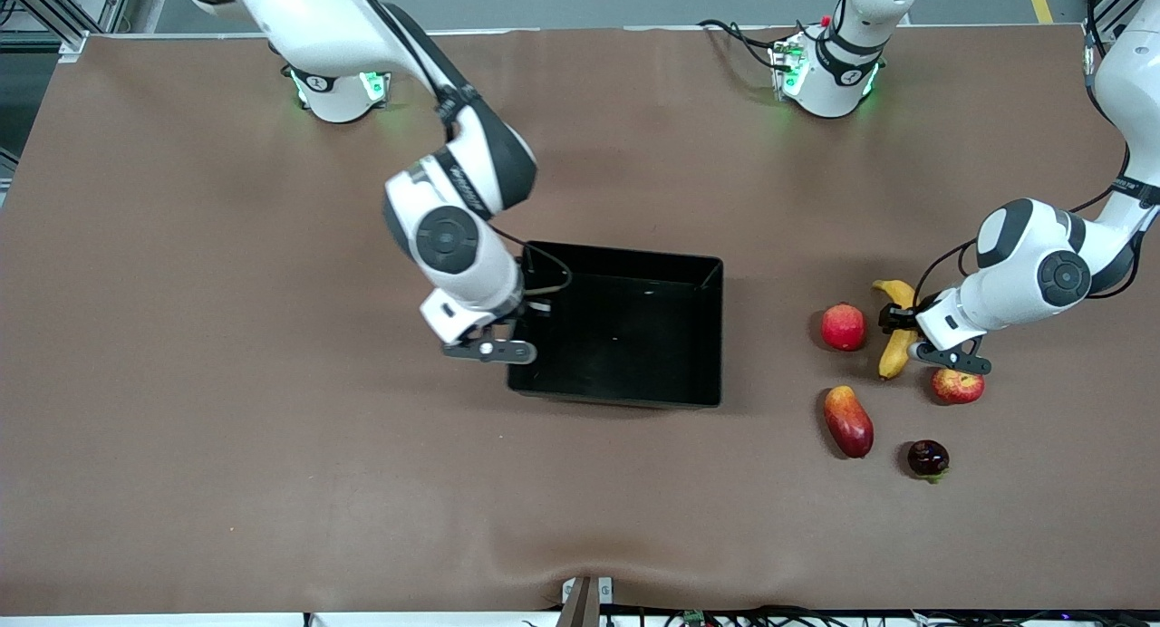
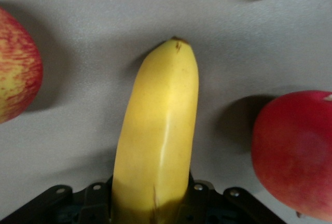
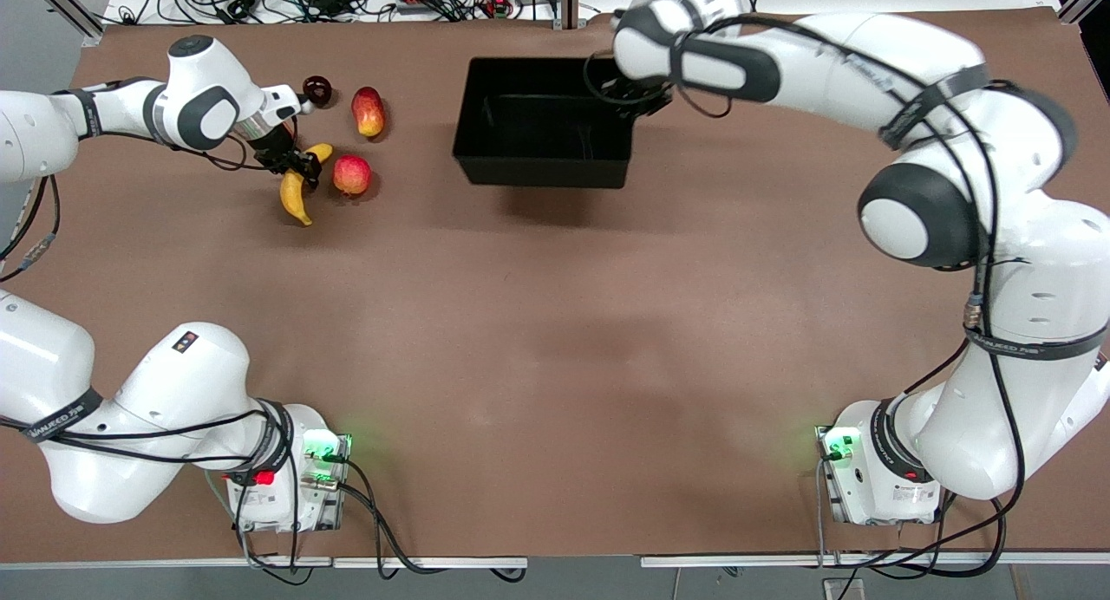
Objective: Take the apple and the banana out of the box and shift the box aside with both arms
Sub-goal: 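Place the banana by the fruits while the right gripper grips the tray, then slide the black tray away from the fruits with the right gripper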
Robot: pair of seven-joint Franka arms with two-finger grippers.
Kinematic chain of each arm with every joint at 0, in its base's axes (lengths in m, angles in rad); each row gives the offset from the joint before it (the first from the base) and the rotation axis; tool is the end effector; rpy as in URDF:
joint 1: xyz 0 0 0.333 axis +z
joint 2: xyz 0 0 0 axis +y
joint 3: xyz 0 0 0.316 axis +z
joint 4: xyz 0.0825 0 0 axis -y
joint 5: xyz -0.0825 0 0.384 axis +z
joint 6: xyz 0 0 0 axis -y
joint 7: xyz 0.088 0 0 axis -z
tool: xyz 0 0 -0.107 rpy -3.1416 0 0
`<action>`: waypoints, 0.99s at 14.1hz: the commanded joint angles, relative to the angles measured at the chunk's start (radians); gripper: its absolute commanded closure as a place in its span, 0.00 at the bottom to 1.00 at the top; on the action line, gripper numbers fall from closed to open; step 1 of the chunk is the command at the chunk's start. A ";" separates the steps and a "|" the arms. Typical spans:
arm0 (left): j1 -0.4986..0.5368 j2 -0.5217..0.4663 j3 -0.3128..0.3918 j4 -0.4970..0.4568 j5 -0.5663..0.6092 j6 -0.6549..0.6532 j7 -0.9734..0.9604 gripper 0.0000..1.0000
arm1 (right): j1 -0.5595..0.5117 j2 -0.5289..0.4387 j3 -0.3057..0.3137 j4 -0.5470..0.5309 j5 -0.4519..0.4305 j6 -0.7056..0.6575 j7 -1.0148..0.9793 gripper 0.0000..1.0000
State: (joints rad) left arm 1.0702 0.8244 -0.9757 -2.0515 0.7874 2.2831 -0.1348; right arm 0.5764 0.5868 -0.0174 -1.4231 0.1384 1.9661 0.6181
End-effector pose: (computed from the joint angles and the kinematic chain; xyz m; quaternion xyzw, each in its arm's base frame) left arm 0.5658 0.0623 0.1773 0.9901 -0.1209 -0.0380 0.0612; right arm 0.5958 0.3859 0.3517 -0.9965 0.0561 0.0505 0.0365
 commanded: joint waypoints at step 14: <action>0.236 -0.073 -0.585 0.221 -0.020 -0.500 -0.201 0.00 | -0.590 -0.137 0.017 -0.198 0.001 -0.058 -0.659 1.00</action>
State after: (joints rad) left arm 1.2613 0.7655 -1.4865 -1.8556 0.7821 1.8463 -0.3023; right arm 0.0715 0.4733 -0.0259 -1.5987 0.1333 1.9000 0.0426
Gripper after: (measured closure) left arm 0.000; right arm 0.965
